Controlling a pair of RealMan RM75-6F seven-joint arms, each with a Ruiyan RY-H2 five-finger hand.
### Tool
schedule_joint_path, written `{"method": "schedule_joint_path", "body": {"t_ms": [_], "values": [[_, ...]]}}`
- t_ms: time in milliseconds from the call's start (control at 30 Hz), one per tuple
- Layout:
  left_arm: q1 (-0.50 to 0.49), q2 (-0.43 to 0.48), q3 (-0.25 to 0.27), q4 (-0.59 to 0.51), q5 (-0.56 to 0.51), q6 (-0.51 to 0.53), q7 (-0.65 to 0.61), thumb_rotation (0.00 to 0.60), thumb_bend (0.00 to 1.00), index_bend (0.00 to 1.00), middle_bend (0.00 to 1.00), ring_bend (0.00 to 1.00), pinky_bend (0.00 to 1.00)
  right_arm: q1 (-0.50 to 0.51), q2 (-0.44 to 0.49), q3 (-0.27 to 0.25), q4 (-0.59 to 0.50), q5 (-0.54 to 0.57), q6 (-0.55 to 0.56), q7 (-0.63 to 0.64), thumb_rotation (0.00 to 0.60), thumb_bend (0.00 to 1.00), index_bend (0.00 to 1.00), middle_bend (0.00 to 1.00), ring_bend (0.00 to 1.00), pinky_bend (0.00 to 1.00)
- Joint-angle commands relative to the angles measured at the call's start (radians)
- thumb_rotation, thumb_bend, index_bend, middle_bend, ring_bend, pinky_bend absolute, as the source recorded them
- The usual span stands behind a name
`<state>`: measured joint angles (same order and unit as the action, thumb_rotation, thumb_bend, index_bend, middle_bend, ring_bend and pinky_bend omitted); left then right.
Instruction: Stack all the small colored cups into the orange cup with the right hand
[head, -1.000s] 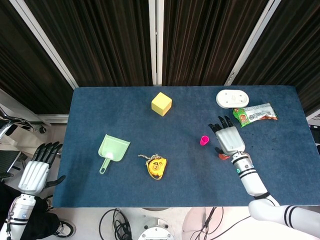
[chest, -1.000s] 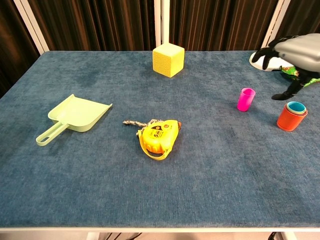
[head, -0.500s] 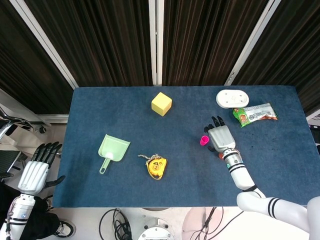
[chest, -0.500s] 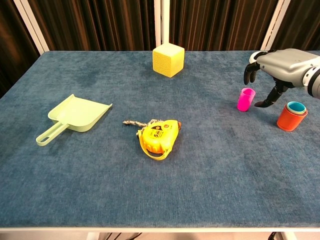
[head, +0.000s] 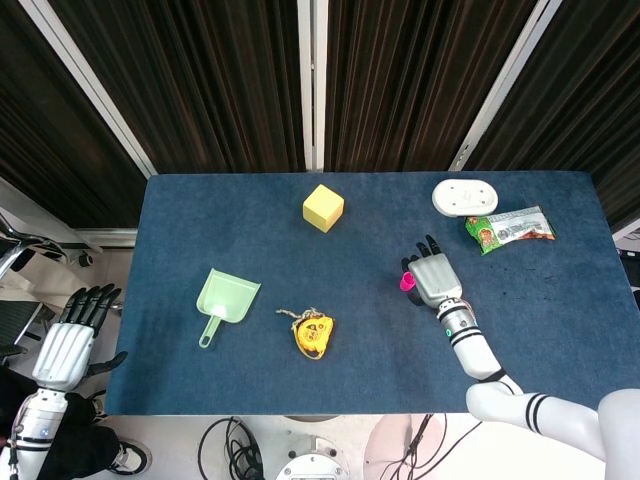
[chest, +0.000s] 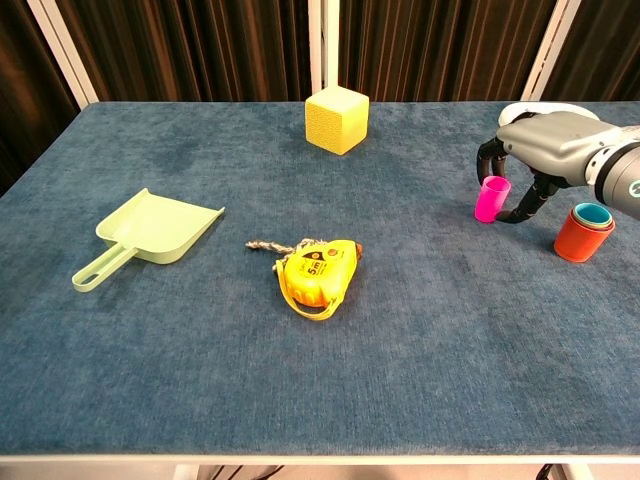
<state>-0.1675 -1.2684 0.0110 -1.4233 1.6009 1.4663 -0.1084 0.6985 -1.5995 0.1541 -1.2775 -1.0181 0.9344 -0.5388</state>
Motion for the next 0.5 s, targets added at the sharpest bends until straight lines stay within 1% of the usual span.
{"method": "schedule_joint_path", "body": {"t_ms": [33, 233, 500], "values": [[-0.001, 0.0, 0.0, 0.001, 0.001, -0.001, -0.001, 0.6, 0.15, 0.04, 0.02, 0.0, 0.0, -0.001, -0.003, -0.004, 0.004, -0.002, 0.001, 0.001, 0.6, 0.16, 0.42, 0.43, 0.14, 0.0], [-0.003, 0.003, 0.0, -0.003, 0.003, -0.002, 0.0, 0.6, 0.15, 0.04, 0.02, 0.0, 0.0, 0.001, -0.015, -0.002, 0.017, -0.006, 0.01, 0.005, 0.6, 0.21, 0.46, 0.45, 0.15, 0.0], [-0.004, 0.01, 0.0, -0.009, 0.003, -0.003, 0.003, 0.6, 0.15, 0.04, 0.02, 0.0, 0.0, 0.002, -0.033, 0.0, 0.04, -0.016, 0.021, 0.013, 0.6, 0.24, 0.58, 0.51, 0.2, 0.0]]}}
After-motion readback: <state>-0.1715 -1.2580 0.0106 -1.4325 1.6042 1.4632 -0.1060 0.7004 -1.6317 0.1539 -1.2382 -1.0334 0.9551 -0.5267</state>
